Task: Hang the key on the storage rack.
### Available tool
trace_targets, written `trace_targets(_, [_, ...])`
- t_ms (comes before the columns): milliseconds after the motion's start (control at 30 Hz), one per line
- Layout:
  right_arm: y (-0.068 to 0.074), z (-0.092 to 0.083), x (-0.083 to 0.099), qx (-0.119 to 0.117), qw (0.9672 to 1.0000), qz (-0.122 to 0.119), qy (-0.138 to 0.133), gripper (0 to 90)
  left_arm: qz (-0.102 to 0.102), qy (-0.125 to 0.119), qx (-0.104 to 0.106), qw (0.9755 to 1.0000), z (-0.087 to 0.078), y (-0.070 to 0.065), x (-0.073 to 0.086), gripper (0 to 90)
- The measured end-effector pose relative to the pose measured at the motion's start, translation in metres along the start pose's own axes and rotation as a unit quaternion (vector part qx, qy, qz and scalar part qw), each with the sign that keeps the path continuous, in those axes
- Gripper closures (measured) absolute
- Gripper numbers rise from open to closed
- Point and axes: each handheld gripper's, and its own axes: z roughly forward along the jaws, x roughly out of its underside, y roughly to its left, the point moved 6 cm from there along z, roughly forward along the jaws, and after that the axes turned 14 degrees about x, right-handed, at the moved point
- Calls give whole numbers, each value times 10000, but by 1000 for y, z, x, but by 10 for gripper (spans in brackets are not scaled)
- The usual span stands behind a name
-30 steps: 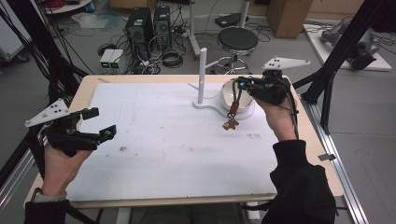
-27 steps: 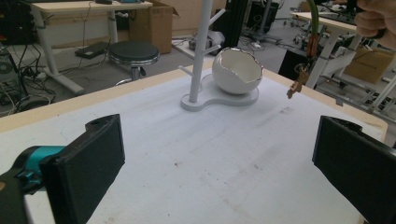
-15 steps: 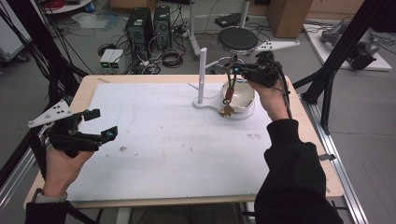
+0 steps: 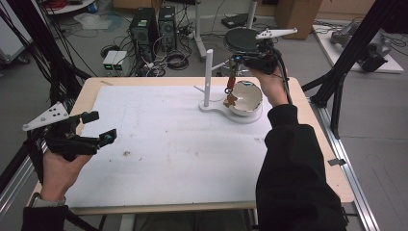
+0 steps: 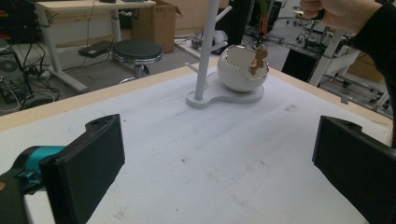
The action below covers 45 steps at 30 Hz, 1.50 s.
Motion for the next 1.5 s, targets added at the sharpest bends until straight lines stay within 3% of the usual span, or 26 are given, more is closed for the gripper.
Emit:
trace_targets(133, [1,16,-3,-60,9996,-205,181,849,1,7,14,10000,0,0,-1,27])
trace_targets(267, [0,26,-2,-118,9996,-174,174,849,-29,-10,-27,10000,-2,2,-1,27])
trace_targets(333, [-6,35,5,-109,9994,-146,292,849,-11,6,-33,10000,-4,2,-1,27])
trace_targets(533, [-13,42,7,-255,9995,9,207,849,38,17,-91,9999,-7,2,-1,27])
trace_targets(633, [-14,49,12,-315,9990,-24,302,849,-9,39,-104,9999,-6,5,1,27])
trace_targets(1500, [-15,64,17,-503,9985,85,193,847,-20,36,-104,9999,-6,5,1,27])
